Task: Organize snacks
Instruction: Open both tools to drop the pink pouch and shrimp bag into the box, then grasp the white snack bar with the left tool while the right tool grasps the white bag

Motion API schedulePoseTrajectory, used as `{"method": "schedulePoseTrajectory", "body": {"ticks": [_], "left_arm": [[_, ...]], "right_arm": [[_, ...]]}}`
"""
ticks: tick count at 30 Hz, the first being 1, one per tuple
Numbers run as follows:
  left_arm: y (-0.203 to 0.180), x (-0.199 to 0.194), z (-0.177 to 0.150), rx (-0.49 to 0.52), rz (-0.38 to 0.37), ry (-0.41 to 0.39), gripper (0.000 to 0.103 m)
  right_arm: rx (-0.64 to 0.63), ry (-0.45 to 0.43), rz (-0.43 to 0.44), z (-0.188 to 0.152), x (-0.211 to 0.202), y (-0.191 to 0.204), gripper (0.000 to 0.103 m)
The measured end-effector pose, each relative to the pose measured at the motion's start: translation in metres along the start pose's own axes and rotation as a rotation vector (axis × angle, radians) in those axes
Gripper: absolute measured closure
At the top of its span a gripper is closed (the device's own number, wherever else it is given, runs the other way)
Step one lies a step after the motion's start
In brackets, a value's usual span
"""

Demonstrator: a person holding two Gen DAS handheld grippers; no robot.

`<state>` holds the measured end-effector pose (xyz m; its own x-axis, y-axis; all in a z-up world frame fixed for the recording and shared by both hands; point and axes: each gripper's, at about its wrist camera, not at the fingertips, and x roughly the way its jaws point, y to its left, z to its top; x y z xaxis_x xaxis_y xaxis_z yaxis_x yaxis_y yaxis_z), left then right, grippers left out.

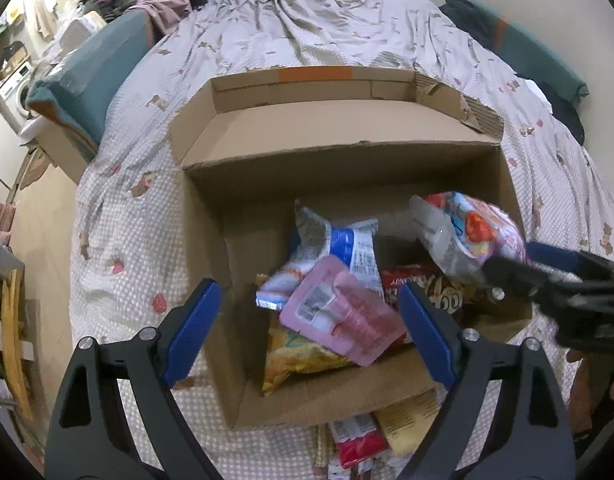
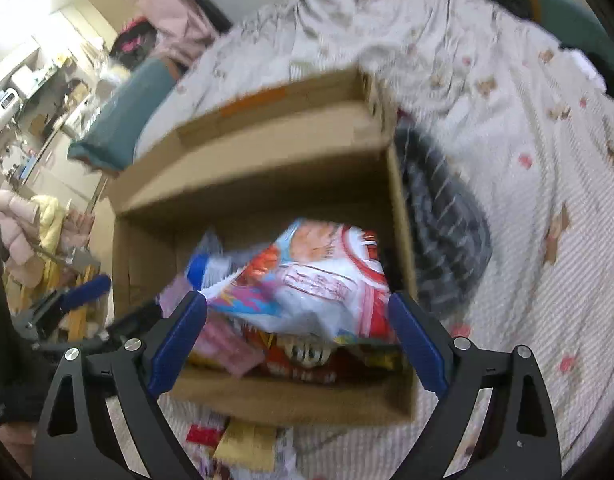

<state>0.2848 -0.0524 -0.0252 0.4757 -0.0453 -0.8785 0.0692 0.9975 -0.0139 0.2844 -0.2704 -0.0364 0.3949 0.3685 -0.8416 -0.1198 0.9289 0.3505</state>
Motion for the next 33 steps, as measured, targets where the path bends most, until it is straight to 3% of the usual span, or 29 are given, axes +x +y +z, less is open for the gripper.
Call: {"method": "schedulePoseTrajectory", "body": {"ticks": [3, 5, 20, 24, 33], "left_arm": [[0.006, -0.007, -0.009, -0.013, 0.01, -0.011, 0.015], [0.009, -0.011, -0.014, -0.021, 0.002, -0.005, 0.015], [0.031, -0.043, -0.048, -0.057, -0.018, -0.01, 0.015], [0.035, -0.049, -0.061, -0.07, -0.026, -0.015, 0.015], [0.049, -0.057, -0.103, -0.103, -0.049, 0.005, 0.015]], "right_arm": [[-0.067, 0.041, -0.139, -0.009, 0.012, 0.007, 0.011], [-0.125, 0.062, -0.172, -0.014, 0.015, 0.016, 0.011], [-0.046, -0.047, -0.053, -0.048, -0.038, 0.012, 0.009], [0.011, -0.034, -0.028, -0.062, -0.043, 0.004, 0.009], [0.013, -0.021, -0.015, -0.101, -0.05, 0.015, 0.009]]}}
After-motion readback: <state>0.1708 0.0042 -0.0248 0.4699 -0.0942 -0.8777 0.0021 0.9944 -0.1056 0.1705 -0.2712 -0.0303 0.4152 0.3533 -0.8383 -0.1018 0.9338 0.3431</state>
